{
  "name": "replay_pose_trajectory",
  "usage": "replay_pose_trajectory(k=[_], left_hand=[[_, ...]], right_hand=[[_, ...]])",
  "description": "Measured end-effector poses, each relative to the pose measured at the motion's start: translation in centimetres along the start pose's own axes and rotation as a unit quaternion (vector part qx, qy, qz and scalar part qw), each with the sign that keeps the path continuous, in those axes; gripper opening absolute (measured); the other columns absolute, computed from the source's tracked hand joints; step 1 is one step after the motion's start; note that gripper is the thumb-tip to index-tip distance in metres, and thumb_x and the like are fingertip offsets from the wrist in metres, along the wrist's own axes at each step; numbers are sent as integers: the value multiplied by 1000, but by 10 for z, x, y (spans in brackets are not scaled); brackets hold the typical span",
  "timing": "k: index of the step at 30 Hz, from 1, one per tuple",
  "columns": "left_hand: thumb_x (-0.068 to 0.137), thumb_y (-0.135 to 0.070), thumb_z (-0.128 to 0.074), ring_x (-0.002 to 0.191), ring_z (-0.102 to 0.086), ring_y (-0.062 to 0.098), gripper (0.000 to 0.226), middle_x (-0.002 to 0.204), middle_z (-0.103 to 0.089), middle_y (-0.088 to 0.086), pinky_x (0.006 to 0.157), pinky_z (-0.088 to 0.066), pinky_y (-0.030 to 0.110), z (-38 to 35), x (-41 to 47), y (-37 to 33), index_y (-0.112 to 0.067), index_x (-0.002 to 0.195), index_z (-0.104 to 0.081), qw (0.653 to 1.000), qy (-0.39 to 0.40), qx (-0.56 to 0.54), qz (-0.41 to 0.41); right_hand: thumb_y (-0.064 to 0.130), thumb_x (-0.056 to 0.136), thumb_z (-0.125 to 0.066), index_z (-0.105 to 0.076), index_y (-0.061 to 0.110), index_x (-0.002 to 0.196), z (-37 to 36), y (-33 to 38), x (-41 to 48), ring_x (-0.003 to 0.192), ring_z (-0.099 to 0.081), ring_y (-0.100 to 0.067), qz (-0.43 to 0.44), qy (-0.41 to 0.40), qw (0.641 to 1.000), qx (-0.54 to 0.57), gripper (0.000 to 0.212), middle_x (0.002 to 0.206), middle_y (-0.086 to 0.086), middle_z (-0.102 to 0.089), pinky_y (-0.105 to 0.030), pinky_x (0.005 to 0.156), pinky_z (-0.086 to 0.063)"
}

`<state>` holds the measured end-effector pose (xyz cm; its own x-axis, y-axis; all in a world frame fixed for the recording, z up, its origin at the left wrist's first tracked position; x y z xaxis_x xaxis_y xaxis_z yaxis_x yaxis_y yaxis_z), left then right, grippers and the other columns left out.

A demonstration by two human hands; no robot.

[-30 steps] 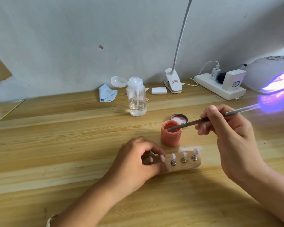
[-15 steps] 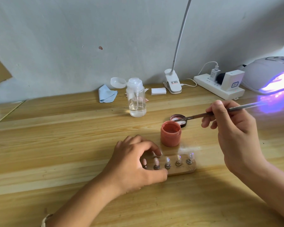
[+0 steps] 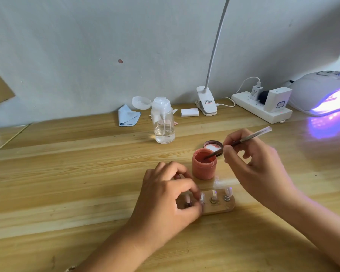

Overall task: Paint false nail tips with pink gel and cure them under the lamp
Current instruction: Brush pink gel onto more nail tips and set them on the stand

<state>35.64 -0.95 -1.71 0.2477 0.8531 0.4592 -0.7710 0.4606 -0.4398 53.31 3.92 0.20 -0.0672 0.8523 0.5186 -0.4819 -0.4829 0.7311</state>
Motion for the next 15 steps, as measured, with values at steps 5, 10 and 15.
replay_pose_trajectory(k=[5, 10, 15], left_hand=[[65, -27, -82, 91, -51, 6, 14, 98, -58, -16, 82, -36, 31, 3, -1, -4, -32, 74, -73, 1000, -10, -7, -16], [66, -22, -77, 88, -54, 7, 13, 98, -61, -16, 83, -35, 32, 4, -2, -11, -28, 74, -70, 996, -36, 26, -82], [73, -18, -73, 98, -62, 5, 7, 102, -70, -16, 87, -40, 29, 17, -3, -11, -22, 76, -67, 990, -107, -20, -95]], right_hand=[[19, 94, -58, -53, 28, 87, -9, -1, 0, 71, -52, 8, 19, 35, 996, -75, 12, 73, 15, -60, -10, 69, -34], [20, 95, -58, -52, 30, 87, -10, -3, 0, 73, -52, 4, 16, 48, 995, -81, 13, 75, 12, -61, -16, 64, -29], [15, 94, -58, -55, 27, 84, -1, 2, 2, 75, -57, 5, 28, -1, 999, -34, 16, 69, 15, -65, -7, 65, -37]])
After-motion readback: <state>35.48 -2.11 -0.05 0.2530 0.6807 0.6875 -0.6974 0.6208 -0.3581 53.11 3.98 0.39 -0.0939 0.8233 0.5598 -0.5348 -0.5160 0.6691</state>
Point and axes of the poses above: each hand's wrist, its own x-axis towards the middle knuckle, its own z-axis out of the back of the hand, y = z × x, the point moved 5 cm from there along x, towards the middle knuckle
